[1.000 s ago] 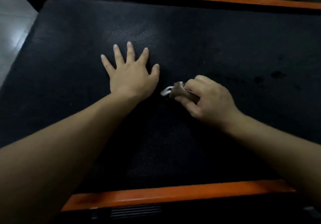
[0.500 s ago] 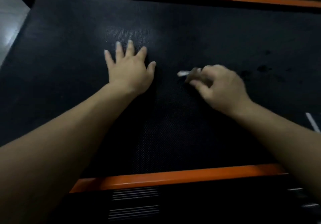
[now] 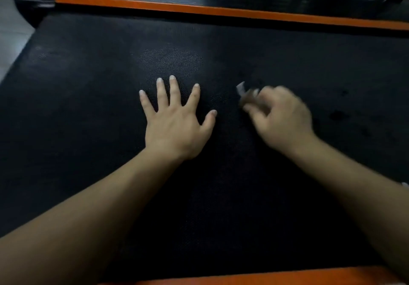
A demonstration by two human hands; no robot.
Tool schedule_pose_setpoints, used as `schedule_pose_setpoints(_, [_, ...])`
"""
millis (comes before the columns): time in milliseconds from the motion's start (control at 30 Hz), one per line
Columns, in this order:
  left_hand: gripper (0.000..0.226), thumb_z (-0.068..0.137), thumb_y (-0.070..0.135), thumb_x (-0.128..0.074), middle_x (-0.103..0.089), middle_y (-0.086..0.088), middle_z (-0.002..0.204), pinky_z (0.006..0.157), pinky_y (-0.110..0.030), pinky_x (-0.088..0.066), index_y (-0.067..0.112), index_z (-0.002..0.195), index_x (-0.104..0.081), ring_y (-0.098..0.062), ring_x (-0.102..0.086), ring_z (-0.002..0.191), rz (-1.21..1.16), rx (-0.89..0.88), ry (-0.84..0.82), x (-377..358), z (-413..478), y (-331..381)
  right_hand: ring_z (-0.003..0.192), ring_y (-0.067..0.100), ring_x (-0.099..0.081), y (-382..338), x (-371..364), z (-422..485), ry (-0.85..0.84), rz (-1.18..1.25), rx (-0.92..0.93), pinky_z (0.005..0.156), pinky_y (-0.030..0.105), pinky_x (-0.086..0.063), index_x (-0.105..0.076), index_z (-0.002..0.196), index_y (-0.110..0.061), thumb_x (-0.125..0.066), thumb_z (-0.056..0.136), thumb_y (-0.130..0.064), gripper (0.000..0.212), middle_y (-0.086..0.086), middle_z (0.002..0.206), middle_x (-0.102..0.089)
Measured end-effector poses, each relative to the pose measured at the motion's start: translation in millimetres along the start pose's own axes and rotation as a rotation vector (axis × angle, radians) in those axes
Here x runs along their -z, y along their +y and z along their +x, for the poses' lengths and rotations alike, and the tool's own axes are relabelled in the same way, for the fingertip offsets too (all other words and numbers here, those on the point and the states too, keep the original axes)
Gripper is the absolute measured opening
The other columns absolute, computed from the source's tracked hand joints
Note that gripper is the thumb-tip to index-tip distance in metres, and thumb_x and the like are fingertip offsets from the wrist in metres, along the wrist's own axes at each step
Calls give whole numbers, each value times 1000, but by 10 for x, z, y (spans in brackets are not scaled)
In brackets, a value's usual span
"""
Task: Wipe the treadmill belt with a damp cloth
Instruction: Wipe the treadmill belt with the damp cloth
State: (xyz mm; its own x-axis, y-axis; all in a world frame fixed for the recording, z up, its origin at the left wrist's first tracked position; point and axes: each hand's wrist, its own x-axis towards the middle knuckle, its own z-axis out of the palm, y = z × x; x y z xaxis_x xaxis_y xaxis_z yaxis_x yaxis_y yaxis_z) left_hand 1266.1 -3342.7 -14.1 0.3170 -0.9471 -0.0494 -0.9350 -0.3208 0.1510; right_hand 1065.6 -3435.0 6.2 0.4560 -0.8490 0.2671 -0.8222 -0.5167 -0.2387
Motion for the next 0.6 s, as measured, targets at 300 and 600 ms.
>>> schedule_pose_setpoints(300, [75, 97, 72, -14, 7, -11, 171, 122, -62, 10, 36, 163, -7, -31, 16, 156, -38, -1, -4, -1, 19, -23, 83, 23, -58, 330, -104, 733, 22, -19, -101, 64, 32, -38, -57, 96, -26, -54, 92, -53, 27, 2, 97, -59])
schedule_pose_setpoints(600, [81, 89, 75, -4, 10, -8, 171, 122, -62, 10, 40, 162, -2, -30, 19, 156, -20, 5, -3, 14, 10, -21, 91, 27, -59, 395, -76, 1097, -39, -45, -82, 73, 38, -49, -60, 99, -28, -56, 91, -51, 25, 4, 102, -63])
